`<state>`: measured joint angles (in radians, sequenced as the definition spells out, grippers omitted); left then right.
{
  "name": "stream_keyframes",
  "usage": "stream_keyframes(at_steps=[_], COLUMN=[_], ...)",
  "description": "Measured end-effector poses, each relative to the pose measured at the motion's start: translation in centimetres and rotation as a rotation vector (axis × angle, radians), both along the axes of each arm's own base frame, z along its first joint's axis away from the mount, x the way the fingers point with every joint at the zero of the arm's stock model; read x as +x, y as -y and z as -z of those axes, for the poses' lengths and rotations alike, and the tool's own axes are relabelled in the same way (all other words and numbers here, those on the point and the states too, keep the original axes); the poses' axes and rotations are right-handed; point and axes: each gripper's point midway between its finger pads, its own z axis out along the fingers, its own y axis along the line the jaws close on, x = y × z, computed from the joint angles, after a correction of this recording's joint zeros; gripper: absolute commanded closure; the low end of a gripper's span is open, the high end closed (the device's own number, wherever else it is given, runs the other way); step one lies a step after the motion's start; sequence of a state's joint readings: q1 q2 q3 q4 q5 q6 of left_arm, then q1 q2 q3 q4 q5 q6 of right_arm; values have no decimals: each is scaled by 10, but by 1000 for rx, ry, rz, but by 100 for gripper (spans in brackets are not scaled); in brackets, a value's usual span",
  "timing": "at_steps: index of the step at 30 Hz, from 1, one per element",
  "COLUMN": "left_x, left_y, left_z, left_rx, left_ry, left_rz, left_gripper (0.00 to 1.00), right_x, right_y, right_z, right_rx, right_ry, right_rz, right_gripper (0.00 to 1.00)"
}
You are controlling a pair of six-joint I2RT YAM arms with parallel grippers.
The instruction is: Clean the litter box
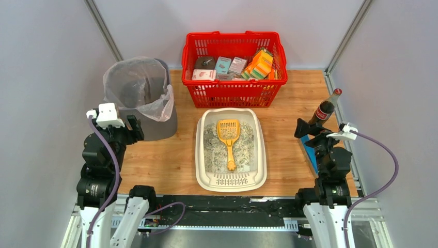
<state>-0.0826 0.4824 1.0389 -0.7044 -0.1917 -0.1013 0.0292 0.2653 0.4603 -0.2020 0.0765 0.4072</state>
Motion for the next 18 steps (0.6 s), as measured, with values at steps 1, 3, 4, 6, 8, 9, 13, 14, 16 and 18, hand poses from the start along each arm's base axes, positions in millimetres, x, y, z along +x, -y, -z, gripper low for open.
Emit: stream_keyframes(at_steps=[1,3,4,6,8,9,13,14,16,18], left_x=[0,1,2,4,6,8,22,26,34,40], left_y=[0,2,2,5,7,8,15,17,21,27], left_z=[1,0,-3,-9,-12,-13,-14,-15,-19,-26], left_rx=[-3,-8,-9,-10,-10,-9,1,5,9,11], left_ry=[-9,-18,-16,-3,6,6,-31,-41,-54,-58], left_rz=[0,5,10,26,34,41,72,81,98,121], left_gripper=[19,19,19,18,18,20,25,27,27,27], right_x=[-1,-3,-4,-5,-6,-6,2,3,6,6], right_y=[1,1,0,-2,-6,-8,-21,-24,-28,-33], right_z=[-1,-8,-13,-25,-34,-38,-41,-38,-31,-24], right_rx=[7,24,33,52,64,66,54,46,34,24], right_ry=[-9,-22,-26,-28,-39,-52,-140,-168,-214,-258], right_rz=[6,9,7,-3,-21,-35,-105,-123,-149,-176], right_gripper=[0,0,0,0,0,0,2,3,7,8])
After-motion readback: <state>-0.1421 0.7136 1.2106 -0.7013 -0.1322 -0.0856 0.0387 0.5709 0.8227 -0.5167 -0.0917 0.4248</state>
